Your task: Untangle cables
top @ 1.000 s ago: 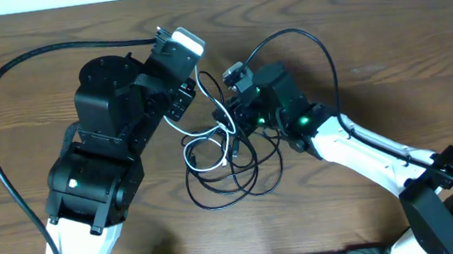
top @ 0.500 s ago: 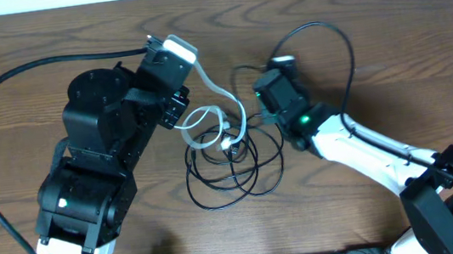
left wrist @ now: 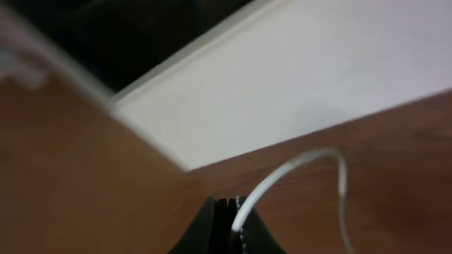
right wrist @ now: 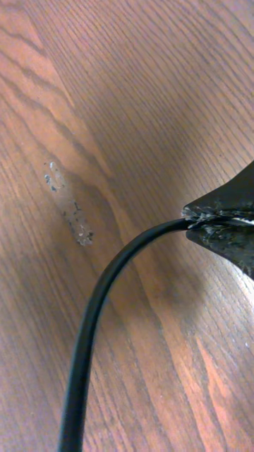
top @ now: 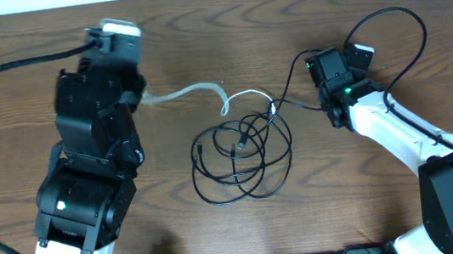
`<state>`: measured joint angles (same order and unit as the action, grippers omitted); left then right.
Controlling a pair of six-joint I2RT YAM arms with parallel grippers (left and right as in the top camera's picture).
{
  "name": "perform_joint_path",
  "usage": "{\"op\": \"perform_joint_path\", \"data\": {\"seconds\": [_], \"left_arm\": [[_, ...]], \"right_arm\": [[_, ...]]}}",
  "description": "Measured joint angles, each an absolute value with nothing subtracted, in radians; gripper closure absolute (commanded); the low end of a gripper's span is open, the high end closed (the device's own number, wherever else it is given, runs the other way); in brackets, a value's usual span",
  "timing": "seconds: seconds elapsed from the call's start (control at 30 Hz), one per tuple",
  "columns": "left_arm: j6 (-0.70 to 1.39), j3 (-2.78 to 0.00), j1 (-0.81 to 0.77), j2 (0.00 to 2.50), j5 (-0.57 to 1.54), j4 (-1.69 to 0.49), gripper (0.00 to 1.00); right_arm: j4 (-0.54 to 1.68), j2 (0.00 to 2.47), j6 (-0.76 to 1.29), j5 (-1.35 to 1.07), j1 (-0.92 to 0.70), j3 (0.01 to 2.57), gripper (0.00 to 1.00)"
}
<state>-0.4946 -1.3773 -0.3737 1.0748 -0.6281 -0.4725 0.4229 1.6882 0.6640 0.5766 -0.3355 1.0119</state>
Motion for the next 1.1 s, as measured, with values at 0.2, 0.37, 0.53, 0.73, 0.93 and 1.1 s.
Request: {"op": "perform_joint_path", "data": {"seconds": [0.2, 0.37, 0.53, 0.73, 0.93, 1.1], "left_arm": [[-0.464, -1.377, -0.374, 1.066, -0.945, -0.390, 0.93], [-0.418, -1.377, -0.374, 1.052, -1.102, -0.361, 0.93], [-0.369, -1.377, -0.374, 1.032, -1.161, -0.349, 0.92], [-0.321, -1.377, -0.374, 1.008, -1.205, -0.310, 0.92], [-0.291, -1.377, -0.374, 0.995, -1.145, -0.355, 0.92], [-0.287, -1.377, -0.374, 1.023, -0.969, -0.399, 0.93]], "right_arm": [[0.424, 1.688, 0.672, 0.556, -0.336, 1.012, 0.99], [0.423, 1.688, 0.673, 0.542, -0.336, 1.012, 0.99], [0.429, 1.688, 0.678, 0.526, -0.336, 1.012, 0.99], [0.455, 1.688, 0.728, 0.525, -0.329, 1.012, 0.99], [0.344, 1.688, 0.679, 0.374, -0.329, 1.012, 0.99], [0.144, 1.688, 0.419, -0.013, -0.361, 1.013, 0.87]]}}
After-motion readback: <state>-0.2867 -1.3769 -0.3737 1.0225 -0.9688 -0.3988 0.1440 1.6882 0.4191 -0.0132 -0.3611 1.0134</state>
